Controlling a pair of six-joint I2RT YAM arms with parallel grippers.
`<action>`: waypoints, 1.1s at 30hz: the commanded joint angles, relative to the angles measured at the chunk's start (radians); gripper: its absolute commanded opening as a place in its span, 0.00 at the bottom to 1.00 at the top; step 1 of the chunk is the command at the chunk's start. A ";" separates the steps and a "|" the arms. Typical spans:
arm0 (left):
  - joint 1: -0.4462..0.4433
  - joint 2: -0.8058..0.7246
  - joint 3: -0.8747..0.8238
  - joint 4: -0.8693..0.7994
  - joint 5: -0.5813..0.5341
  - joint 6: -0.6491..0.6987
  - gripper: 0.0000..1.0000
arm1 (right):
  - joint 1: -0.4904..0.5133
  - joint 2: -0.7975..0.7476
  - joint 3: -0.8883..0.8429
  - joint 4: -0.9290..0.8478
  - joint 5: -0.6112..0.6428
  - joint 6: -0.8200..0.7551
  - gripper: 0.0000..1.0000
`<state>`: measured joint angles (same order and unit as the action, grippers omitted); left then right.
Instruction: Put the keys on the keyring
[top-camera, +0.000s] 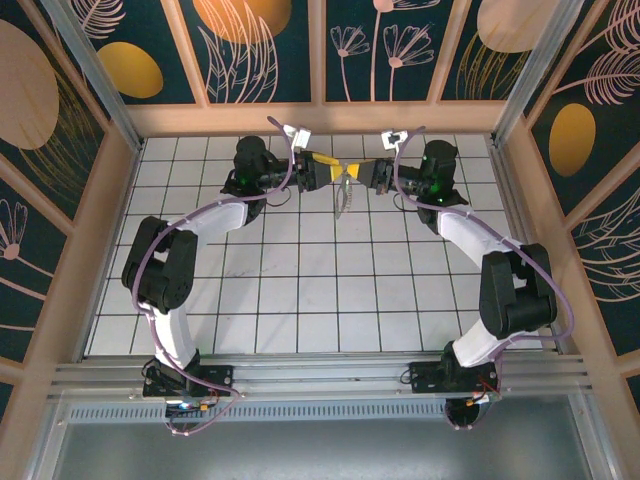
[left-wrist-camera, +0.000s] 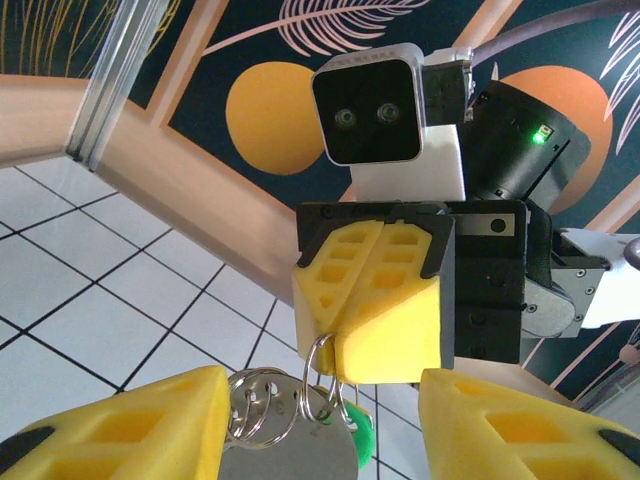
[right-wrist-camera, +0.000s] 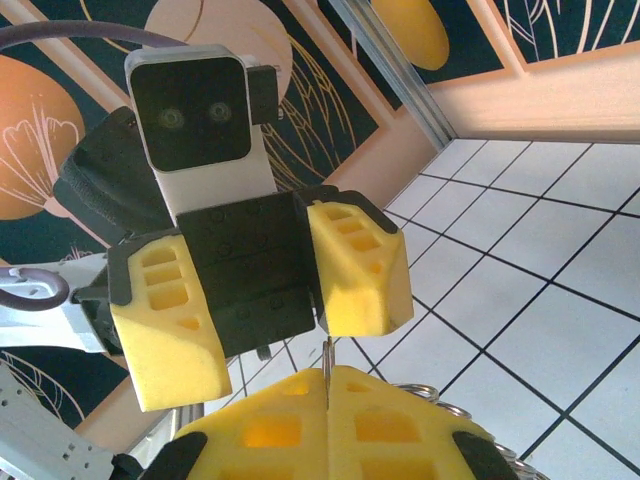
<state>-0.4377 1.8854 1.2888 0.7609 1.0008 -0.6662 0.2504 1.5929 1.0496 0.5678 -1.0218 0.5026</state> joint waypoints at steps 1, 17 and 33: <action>-0.001 0.017 0.014 0.087 0.030 -0.048 0.52 | 0.008 0.013 0.052 0.035 -0.024 -0.010 0.00; -0.010 0.026 -0.011 0.161 0.042 -0.096 0.43 | 0.021 0.037 0.076 0.032 -0.018 -0.007 0.00; -0.020 0.029 -0.009 0.158 0.057 -0.089 0.33 | 0.020 0.042 0.079 0.029 -0.012 -0.008 0.00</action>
<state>-0.4416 1.9003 1.2793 0.8787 1.0176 -0.7544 0.2634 1.6245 1.0916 0.5678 -1.0233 0.5030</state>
